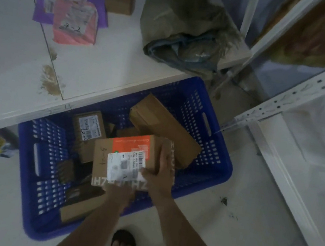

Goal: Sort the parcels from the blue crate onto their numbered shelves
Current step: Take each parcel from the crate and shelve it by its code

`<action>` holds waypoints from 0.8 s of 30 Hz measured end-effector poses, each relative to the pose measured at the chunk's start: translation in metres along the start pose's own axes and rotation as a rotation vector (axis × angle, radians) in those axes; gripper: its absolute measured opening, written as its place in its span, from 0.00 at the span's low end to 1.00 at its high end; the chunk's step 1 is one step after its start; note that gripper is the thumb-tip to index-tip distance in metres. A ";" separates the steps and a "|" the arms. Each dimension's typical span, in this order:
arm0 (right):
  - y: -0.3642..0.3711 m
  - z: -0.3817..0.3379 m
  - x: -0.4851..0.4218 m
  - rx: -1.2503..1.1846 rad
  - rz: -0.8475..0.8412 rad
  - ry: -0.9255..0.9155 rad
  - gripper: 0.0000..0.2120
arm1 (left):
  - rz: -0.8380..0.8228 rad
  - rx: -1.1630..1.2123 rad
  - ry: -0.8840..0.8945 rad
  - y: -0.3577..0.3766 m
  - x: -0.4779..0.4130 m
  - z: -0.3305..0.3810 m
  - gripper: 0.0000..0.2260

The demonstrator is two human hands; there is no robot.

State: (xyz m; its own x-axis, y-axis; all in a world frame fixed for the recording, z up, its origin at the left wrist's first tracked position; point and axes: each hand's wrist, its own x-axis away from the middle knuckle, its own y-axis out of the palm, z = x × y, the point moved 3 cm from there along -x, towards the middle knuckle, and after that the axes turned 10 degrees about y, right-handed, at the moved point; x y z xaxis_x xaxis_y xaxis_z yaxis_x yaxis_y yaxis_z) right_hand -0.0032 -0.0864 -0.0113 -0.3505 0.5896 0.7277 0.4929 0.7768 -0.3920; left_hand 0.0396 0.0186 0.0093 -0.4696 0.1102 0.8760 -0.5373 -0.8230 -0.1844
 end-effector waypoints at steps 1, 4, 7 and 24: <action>-0.003 0.006 -0.005 -0.038 -0.004 0.007 0.44 | 0.152 -0.259 0.060 -0.020 -0.014 0.002 0.19; -0.014 0.020 -0.021 -0.279 -0.061 0.081 0.45 | 0.394 -0.629 0.458 -0.077 -0.050 0.018 0.33; -0.023 0.023 -0.034 -0.322 -0.164 0.098 0.44 | 0.239 -0.781 0.753 -0.079 -0.084 0.038 0.32; 0.048 0.046 -0.009 -0.843 -0.064 0.642 0.38 | -0.066 -0.680 0.626 -0.053 -0.123 0.051 0.17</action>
State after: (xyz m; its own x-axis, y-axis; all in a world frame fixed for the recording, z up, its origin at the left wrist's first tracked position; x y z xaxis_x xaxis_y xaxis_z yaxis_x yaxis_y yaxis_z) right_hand -0.0134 -0.0438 -0.0624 -0.0304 0.1351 0.9904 0.9674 0.2530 -0.0048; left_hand 0.1611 0.0206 -0.0659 -0.6100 0.5890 0.5301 -0.7788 -0.3220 -0.5384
